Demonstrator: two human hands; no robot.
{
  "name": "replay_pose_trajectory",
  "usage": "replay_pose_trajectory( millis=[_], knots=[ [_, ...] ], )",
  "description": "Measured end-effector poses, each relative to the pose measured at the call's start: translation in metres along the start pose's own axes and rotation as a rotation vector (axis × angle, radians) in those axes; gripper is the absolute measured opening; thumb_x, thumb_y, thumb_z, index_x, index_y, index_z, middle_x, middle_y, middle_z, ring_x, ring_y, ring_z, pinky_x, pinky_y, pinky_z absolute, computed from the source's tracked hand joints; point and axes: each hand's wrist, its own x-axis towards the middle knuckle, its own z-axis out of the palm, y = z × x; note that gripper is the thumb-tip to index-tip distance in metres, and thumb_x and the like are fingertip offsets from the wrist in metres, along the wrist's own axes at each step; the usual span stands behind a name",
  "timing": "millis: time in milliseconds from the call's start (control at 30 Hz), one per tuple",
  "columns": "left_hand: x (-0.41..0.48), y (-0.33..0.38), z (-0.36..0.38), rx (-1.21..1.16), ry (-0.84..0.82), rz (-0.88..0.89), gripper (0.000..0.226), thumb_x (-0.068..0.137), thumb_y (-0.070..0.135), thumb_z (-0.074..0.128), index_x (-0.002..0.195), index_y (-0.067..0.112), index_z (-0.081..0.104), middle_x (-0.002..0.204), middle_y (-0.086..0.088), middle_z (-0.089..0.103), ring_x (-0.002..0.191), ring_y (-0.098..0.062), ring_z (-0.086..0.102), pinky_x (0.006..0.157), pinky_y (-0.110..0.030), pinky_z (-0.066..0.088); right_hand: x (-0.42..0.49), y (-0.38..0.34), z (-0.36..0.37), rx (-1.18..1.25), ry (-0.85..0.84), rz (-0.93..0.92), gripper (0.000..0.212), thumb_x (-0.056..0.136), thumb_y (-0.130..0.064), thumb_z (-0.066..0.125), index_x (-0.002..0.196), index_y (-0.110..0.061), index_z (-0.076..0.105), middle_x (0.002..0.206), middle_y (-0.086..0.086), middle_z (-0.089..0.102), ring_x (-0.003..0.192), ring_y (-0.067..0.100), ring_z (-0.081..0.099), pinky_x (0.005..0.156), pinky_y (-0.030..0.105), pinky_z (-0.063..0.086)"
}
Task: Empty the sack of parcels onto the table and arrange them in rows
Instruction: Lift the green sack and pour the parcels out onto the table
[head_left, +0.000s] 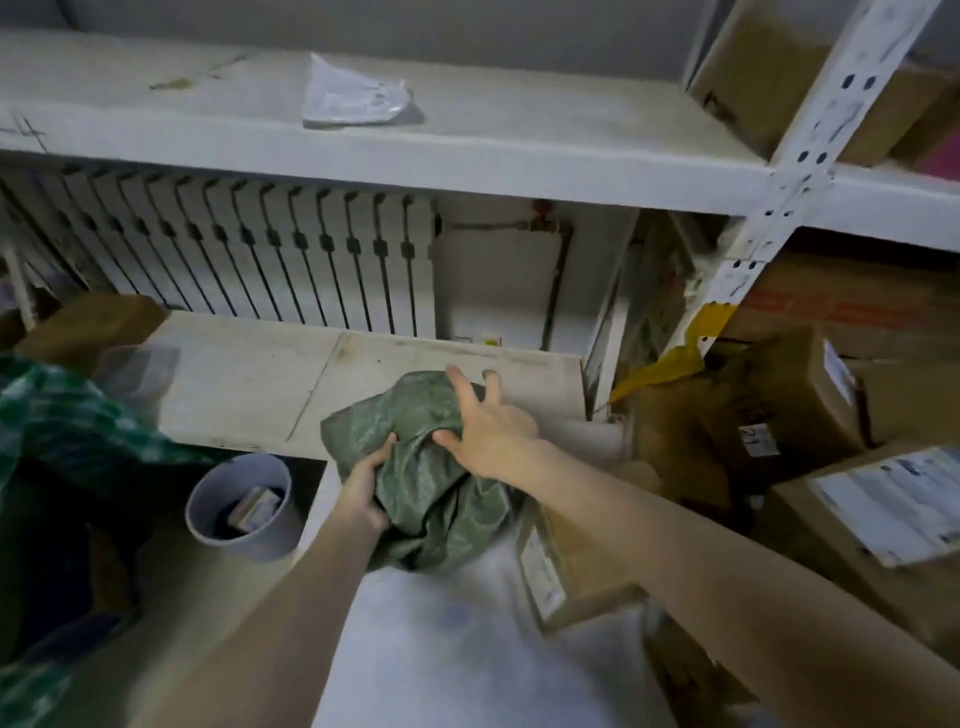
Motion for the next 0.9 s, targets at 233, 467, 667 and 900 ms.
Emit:
replay_pose_trajectory(
  millis=[233, 467, 667, 900],
  knots=[
    [0.055, 0.016, -0.022, 0.892, 0.423, 0.009, 0.071, 0.087, 0.048, 0.064, 0.137, 0.002, 0.043, 0.135, -0.014, 0.05, 0.121, -0.036, 0.05, 0.099, -0.042, 0.043, 0.052, -0.007, 0.056, -0.319, -0.462, 0.008, 0.104, 0.086, -0.051, 0.063, 0.15, -0.035, -0.017, 0.158, 0.012, -0.018, 0.139, 0.044, 0.026, 0.106, 0.048, 0.039],
    [0.03, 0.019, 0.013, 1.927, 0.108, 0.284, 0.077, 0.078, 0.039, 0.065, 0.145, 0.028, 0.028, 0.145, -0.01, 0.031, 0.135, -0.036, 0.028, 0.107, -0.047, 0.036, 0.088, 0.0, 0.088, -0.309, -0.588, 0.164, 0.117, 0.081, -0.039, 0.073, 0.147, -0.037, -0.024, 0.157, 0.007, -0.027, 0.143, 0.048, 0.011, 0.109, 0.058, 0.033],
    [0.052, -0.008, 0.008, 2.298, -0.048, 0.019, 0.118, 0.075, 0.043, 0.074, 0.153, 0.024, -0.012, 0.159, -0.007, 0.004, 0.146, -0.036, 0.004, 0.113, -0.063, 0.012, 0.09, 0.019, 0.088, -0.256, -0.625, 0.063, 0.103, 0.087, -0.042, 0.065, 0.15, -0.034, -0.017, 0.158, 0.006, -0.025, 0.146, 0.039, 0.01, 0.114, 0.05, 0.03],
    [0.052, -0.012, 0.0, 2.269, -0.024, 0.01, 0.103, 0.083, 0.025, 0.067, 0.153, 0.023, -0.008, 0.16, -0.003, -0.006, 0.148, -0.029, -0.009, 0.115, -0.059, 0.012, 0.042, 0.012, 0.033, 0.049, -0.19, -0.019, 0.019, 0.09, -0.017, 0.055, 0.106, -0.009, 0.063, 0.095, 0.006, 0.061, 0.084, 0.025, 0.061, 0.065, 0.031, 0.051]
  ],
)
